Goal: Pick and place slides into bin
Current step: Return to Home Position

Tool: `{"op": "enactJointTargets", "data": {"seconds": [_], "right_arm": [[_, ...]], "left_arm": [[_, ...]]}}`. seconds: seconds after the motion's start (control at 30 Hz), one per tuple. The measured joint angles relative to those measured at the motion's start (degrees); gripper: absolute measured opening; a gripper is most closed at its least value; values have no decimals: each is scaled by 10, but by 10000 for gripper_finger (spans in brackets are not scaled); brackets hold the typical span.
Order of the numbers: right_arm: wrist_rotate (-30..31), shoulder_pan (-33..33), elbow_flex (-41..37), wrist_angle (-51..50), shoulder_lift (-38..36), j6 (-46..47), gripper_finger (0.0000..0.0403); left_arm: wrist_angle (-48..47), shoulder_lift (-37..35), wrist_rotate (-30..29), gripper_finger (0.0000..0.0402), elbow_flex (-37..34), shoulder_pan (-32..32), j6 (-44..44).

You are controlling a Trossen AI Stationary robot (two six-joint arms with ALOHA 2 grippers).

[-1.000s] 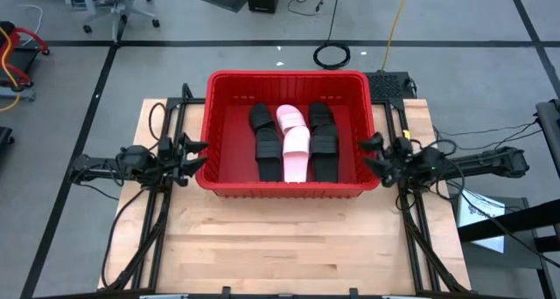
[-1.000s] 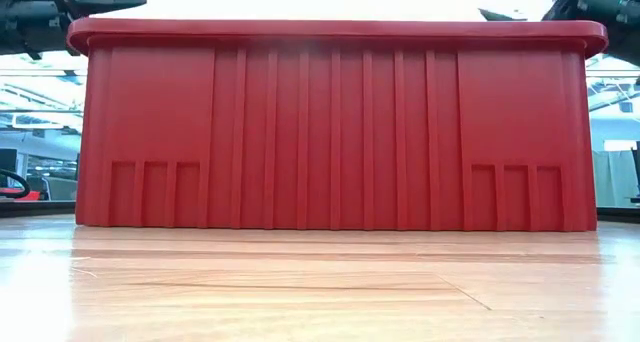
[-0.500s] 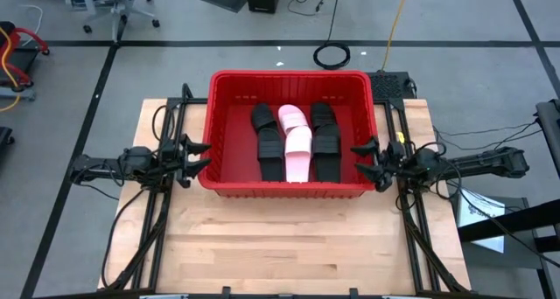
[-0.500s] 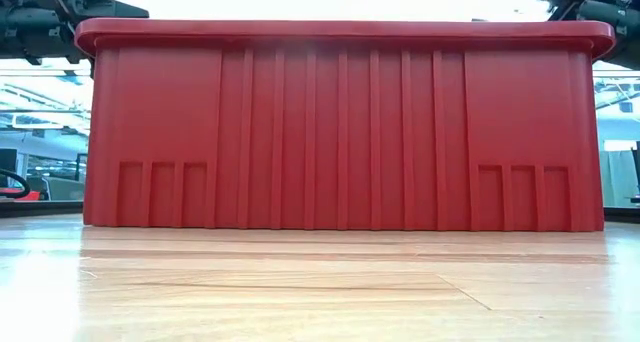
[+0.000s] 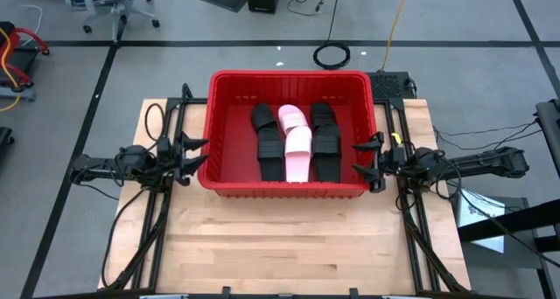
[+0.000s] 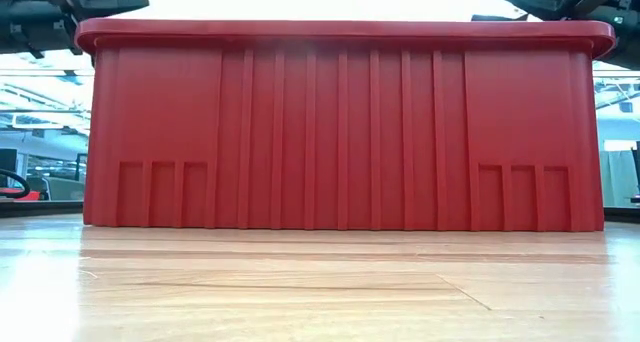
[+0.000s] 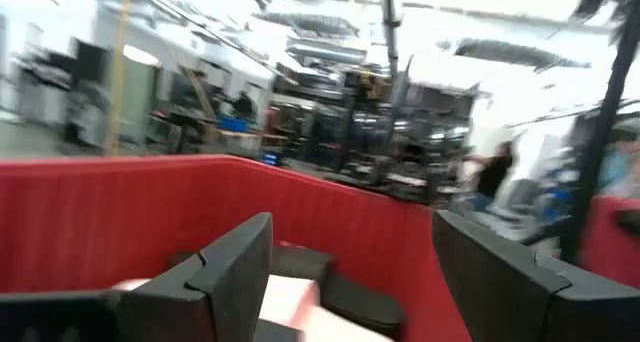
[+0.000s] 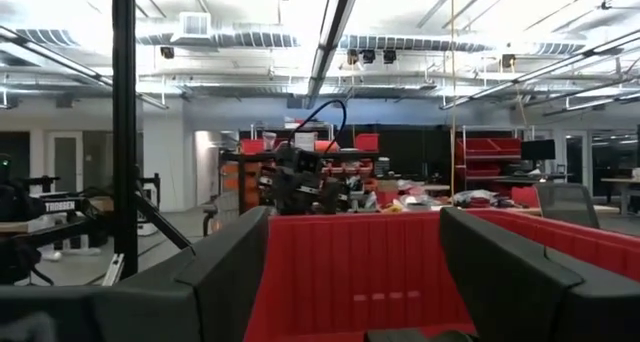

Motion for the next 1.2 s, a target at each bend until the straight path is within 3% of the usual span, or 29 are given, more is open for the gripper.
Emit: {"op": "enactJointTargets", "data": {"seconds": [0.23, 0.53, 0.8, 1.2], "right_arm": [[-1, 0, 0, 13, 0, 4, 281], [0, 0, 0, 71, 0, 4, 281], [-1, 0, 0, 70, 0, 4, 281], [-1, 0, 0, 72, 0, 5, 281]], "left_arm": [[3, 0, -23, 273, 0, 0, 59], [-3, 0, -23, 273, 1, 0, 51], [-93, -1, -23, 273, 3, 0, 23], [-86, 0, -23, 273, 2, 0, 28]]}}
